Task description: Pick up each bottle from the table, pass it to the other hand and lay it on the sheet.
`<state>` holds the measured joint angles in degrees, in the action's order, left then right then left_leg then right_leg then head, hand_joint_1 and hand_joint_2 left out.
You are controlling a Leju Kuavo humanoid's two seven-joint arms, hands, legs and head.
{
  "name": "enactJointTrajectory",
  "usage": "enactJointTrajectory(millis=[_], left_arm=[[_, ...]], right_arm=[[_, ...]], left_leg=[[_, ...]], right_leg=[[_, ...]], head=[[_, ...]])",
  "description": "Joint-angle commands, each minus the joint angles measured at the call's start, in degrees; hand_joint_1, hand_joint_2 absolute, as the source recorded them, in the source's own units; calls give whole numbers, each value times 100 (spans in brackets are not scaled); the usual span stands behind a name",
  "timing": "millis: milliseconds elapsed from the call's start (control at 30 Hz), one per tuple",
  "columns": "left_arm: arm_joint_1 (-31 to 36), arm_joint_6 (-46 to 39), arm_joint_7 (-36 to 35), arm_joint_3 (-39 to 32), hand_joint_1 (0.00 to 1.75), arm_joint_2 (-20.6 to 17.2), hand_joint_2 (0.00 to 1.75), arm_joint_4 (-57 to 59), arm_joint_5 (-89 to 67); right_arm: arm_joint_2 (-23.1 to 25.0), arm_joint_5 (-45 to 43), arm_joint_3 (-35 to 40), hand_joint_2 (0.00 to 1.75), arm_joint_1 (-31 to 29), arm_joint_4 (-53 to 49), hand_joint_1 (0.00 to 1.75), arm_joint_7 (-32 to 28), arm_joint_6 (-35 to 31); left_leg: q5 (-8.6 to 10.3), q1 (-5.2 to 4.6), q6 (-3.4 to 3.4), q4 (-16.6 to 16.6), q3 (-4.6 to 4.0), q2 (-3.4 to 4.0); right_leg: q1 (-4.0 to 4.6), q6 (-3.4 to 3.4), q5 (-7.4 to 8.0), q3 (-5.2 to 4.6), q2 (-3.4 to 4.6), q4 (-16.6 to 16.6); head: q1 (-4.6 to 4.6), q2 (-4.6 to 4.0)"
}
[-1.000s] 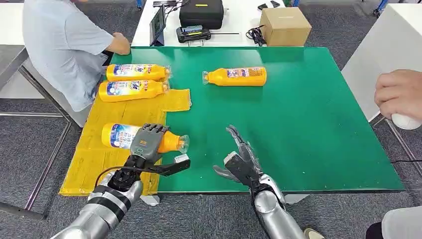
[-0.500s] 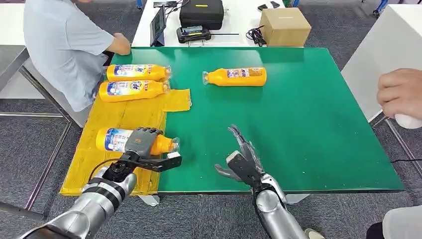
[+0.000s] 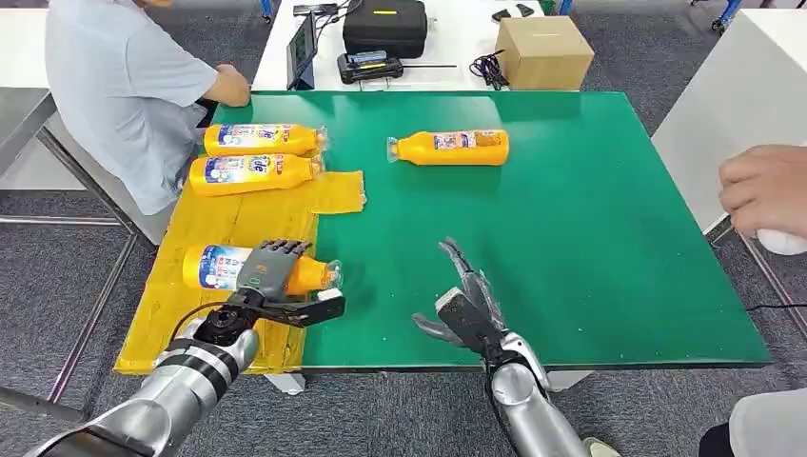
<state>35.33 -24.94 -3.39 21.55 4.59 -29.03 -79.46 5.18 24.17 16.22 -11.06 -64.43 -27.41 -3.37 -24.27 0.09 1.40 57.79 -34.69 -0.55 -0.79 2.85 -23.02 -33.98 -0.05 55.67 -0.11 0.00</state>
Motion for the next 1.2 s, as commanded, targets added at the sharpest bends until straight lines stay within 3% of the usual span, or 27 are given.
enactJointTrajectory(millis=[33, 600, 1200], left_arm=[[145, 562, 355, -412, 0, 148, 175, 461, 488], [111, 985, 544, -339, 0, 111, 175, 568, 766], [-175, 68, 767, 12, 0, 250, 175, -386, 877]], right_arm=[[22, 14, -116, 175, -139, 233, 0, -5, 22], [9, 46, -177, 175, -182, 265, 0, -39, 16], [6, 114, -203, 175, -97, 214, 0, -23, -36]], left_leg=[[-4, 1, -4, -3, 10, 7], [-6, -1, -6, -5, 26, 11], [-7, 0, -7, -1, 16, 2]], right_leg=[[2, -6, -2, 9, 4, -3], [1, -9, -3, 24, 9, -5], [2, -10, -8, 16, -1, 0]], head=[[0, 0], [0, 0], [0, 0]])
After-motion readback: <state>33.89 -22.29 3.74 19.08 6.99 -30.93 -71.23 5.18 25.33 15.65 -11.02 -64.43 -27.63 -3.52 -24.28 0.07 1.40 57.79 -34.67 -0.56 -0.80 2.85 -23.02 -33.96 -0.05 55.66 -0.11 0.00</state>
